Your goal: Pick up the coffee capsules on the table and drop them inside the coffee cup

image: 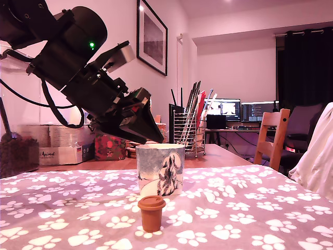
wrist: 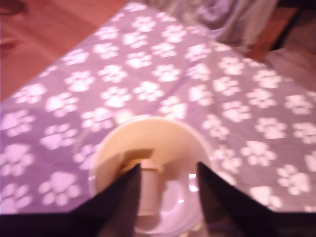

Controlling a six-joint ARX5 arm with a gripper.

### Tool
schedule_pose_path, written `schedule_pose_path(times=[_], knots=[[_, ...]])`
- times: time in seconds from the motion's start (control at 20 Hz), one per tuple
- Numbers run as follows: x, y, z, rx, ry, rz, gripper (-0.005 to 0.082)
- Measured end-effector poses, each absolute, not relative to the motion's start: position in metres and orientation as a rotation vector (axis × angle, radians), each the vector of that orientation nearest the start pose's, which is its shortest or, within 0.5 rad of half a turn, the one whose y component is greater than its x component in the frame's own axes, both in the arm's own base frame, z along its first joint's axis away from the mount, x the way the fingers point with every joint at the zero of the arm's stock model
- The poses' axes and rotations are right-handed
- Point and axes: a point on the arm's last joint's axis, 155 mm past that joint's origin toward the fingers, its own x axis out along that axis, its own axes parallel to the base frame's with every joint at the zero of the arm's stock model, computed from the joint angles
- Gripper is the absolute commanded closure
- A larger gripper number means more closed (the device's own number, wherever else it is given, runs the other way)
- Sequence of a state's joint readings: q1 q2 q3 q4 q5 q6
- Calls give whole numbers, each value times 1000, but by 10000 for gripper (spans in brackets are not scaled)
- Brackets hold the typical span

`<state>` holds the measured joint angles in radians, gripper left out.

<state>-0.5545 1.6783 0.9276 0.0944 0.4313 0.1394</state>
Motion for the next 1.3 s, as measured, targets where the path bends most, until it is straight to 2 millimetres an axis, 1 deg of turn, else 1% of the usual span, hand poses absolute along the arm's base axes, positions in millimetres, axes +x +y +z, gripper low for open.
schedule_pose_path(times=[0.4,0.5,0.6,0.65,0.75,1.0,1.2,1.3], knots=[[343,-307,102,161,613,-1010,788],[342,-310,110,162,586,-1018,788],[339,-313,123,161,531,-1029,788],[335,-312,129,160,512,-1033,788],[325,-308,133,158,489,-1037,788],[299,-297,126,119,481,-1057,788],[285,-289,135,74,432,-1059,788],[277,-286,135,43,422,-1061,788]])
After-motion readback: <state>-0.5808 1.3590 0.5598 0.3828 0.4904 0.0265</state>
